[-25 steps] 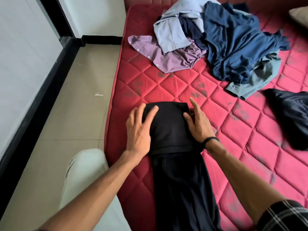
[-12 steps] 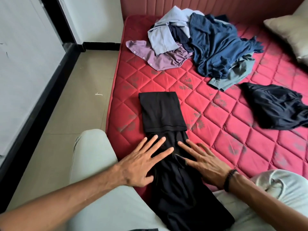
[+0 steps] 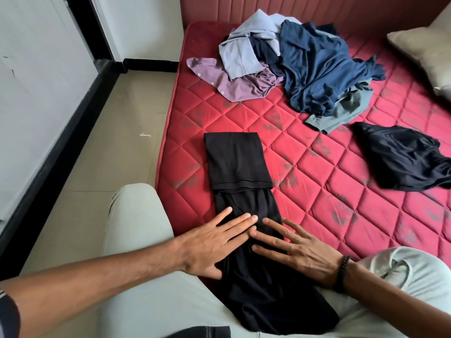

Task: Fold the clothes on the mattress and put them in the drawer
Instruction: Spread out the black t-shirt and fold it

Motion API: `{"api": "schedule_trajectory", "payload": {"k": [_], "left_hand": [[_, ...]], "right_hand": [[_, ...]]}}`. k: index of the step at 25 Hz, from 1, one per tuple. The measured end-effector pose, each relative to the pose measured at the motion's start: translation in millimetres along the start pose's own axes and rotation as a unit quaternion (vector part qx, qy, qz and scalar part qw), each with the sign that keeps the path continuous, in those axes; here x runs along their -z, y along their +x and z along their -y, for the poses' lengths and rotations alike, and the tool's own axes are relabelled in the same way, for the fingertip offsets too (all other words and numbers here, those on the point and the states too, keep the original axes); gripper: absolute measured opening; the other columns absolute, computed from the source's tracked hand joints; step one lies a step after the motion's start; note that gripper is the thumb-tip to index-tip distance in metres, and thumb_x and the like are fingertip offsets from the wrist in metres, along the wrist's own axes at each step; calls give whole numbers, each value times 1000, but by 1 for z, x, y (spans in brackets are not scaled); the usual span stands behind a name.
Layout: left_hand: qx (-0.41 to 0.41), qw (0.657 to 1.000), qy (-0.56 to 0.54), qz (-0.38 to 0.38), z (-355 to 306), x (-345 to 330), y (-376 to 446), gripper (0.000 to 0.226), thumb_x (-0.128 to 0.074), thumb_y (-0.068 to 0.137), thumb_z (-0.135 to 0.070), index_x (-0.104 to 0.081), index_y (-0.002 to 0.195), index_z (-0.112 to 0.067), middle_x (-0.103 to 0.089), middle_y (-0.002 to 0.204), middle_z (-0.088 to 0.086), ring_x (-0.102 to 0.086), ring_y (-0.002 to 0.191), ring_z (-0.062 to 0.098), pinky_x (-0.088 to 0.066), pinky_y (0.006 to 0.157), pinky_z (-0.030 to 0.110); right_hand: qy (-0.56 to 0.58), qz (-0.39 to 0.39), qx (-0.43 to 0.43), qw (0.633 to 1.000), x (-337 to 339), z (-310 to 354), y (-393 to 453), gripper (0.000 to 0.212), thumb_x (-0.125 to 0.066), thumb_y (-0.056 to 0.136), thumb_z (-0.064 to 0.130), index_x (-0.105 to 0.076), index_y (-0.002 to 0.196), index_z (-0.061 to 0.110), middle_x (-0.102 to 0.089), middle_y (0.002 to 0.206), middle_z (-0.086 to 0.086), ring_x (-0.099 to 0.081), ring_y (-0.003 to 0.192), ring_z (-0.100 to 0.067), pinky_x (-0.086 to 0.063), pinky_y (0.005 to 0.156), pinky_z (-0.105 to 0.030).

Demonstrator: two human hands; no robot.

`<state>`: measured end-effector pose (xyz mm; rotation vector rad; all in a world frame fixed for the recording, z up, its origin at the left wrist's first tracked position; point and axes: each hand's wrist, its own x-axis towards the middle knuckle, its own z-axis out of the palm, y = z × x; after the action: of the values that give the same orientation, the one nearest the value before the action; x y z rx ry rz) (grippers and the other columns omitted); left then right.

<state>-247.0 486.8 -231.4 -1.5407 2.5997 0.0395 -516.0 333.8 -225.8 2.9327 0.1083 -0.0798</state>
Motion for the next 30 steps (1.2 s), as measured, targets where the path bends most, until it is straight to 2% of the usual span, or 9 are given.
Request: {"api": "schedule_trajectory", "payload": {"k": [7, 10, 13, 14, 15, 16, 18, 21, 30], "left_hand": [[-79, 970, -165, -162, 7, -11, -1, 44, -56, 100, -21, -57, 141, -7, -48, 156, 12, -44, 146, 21, -37, 119, 41], [-53, 935, -283, -208, 13, 4, 0, 37, -47, 109, -21, -59, 142, -10, -57, 149, 6, -53, 139, 15, -42, 115, 37], [160, 780, -540, -274, 26, 25, 9, 25, -74, 93, -25, -77, 117, -33, -76, 114, -14, -70, 107, -1, -55, 96, 24], [271, 694, -592, -306, 34, 30, 18, 52, -85, 53, -57, -80, 101, -39, -77, 96, -21, -70, 93, -7, -56, 88, 20], [343, 647, -595, -331, 49, 21, 28, 19, -82, 80, -24, -79, 94, -35, -74, 87, -26, -68, 85, -10, -55, 86, 19], [389, 606, -602, -346, 62, 15, 36, 39, -39, 95, -12, -76, 87, -22, -70, 81, -23, -64, 81, -8, -53, 84, 21], [450, 533, -642, -317, 87, 9, 50, 54, -60, 89, -60, -67, 81, -8, -65, 79, -8, -60, 79, 6, -49, 78, 33], [472, 414, -733, -262, 103, 1, 57, 34, -76, 90, -46, -71, 90, -13, -74, 89, 4, -71, 82, 13, -56, 67, 27], [473, 576, -615, -258, 97, -22, 52, 42, -76, 90, -47, -64, 72, -10, -55, 53, -7, -48, 51, 9, -44, 51, 27]], "right_hand": [[83, 5, 8, 997, 10, -4, 5, 67, -40, 102, 27, -18, 165, 27, -17, 171, 6, -17, 158, -29, -21, 123, -45], [336, -15, -62, 940, 16, -7, 10, 55, -34, 107, 45, -38, 158, 23, -35, 164, 12, -25, 156, -18, -24, 124, -34], [534, -122, -257, 796, 20, -32, 46, 39, -49, 100, 47, -68, 121, 21, -66, 127, 15, -54, 126, -3, -48, 104, -41], [534, -177, -313, 765, 18, -47, 67, 30, -52, 95, 40, -67, 106, 17, -67, 108, 14, -58, 106, -2, -53, 90, -44], [536, -223, -363, 728, 14, -64, 91, 24, -53, 93, 34, -64, 96, 12, -64, 93, 11, -56, 90, -3, -52, 78, -43], [558, -246, -408, 680, 12, -81, 115, 21, -55, 95, 27, -63, 91, 9, -64, 83, 9, -56, 80, -4, -52, 70, -39], [617, -229, -478, 582, 0, -107, 154, 16, -64, 99, 20, -70, 96, 6, -69, 79, 7, -62, 71, -7, -53, 67, -31], [648, -214, -545, 488, -29, -112, 170, 16, -70, 98, 23, -75, 101, 8, -77, 81, 3, -70, 71, -6, -56, 64, -20], [385, -339, -627, 586, -41, -77, 173, 36, -55, 101, 34, -54, 81, 3, -58, 69, -7, -51, 65, -27, -34, 65, -38]]}}
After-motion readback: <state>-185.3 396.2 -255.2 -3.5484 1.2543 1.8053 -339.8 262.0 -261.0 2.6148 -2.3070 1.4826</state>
